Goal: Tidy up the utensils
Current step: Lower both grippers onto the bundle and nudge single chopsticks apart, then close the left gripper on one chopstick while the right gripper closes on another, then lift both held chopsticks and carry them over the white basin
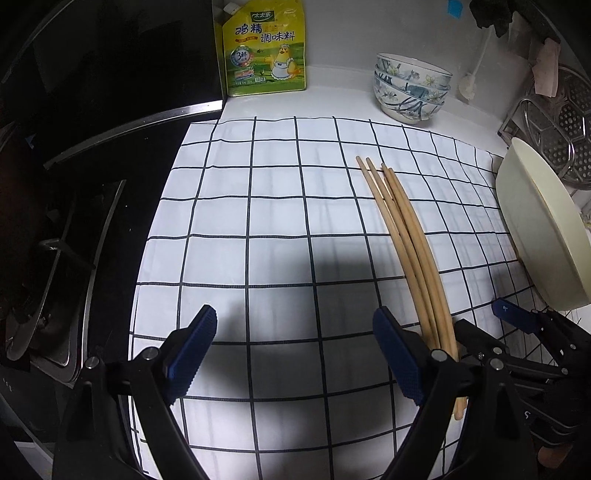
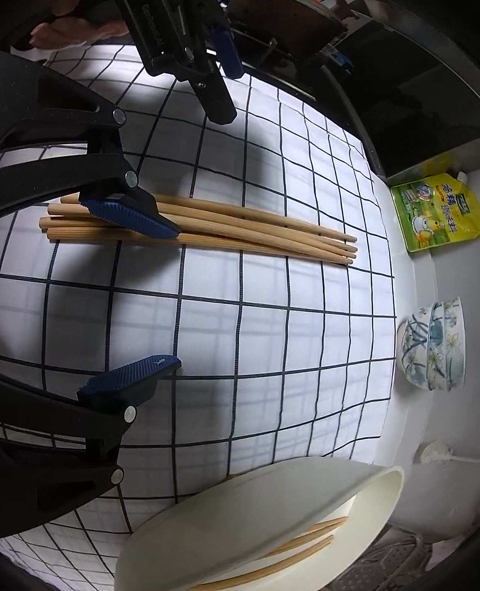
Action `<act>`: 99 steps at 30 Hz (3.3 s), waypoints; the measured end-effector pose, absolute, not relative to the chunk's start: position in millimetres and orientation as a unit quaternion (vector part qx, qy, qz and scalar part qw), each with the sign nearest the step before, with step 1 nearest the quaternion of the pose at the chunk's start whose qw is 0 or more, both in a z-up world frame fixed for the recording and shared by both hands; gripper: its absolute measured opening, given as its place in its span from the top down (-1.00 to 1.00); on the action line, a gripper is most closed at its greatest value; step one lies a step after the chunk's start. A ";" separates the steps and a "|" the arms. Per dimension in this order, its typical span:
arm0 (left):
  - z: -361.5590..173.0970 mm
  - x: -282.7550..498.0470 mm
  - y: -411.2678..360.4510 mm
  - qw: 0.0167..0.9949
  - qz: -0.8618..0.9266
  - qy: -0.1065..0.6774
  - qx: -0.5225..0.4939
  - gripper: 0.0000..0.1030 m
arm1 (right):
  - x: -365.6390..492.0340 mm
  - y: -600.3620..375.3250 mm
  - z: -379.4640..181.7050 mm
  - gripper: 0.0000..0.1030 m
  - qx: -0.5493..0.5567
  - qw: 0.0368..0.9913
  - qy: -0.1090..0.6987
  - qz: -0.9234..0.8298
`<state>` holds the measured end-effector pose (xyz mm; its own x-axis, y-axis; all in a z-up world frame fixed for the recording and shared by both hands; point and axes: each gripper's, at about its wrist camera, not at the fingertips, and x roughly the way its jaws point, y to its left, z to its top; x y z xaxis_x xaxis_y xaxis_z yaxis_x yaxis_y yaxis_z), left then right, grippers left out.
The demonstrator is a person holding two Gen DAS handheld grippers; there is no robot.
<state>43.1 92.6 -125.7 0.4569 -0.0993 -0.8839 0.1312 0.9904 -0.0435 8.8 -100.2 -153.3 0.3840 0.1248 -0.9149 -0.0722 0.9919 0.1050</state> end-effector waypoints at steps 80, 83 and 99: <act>-133.5 71.2 48.5 0.834 -0.106 0.539 0.048 0.86 | 19.6 -117.7 -132.8 0.88 0.032 0.851 0.521 0.055; -118.4 68.4 49.0 0.840 -0.104 0.532 0.042 0.86 | 16.8 -120.7 -116.7 0.88 0.046 0.855 0.512 0.065; -25.5 55.3 -27.9 0.880 -0.131 0.456 0.029 0.86 | -0.5 -205.9 -31.3 0.88 0.079 0.892 0.438 0.080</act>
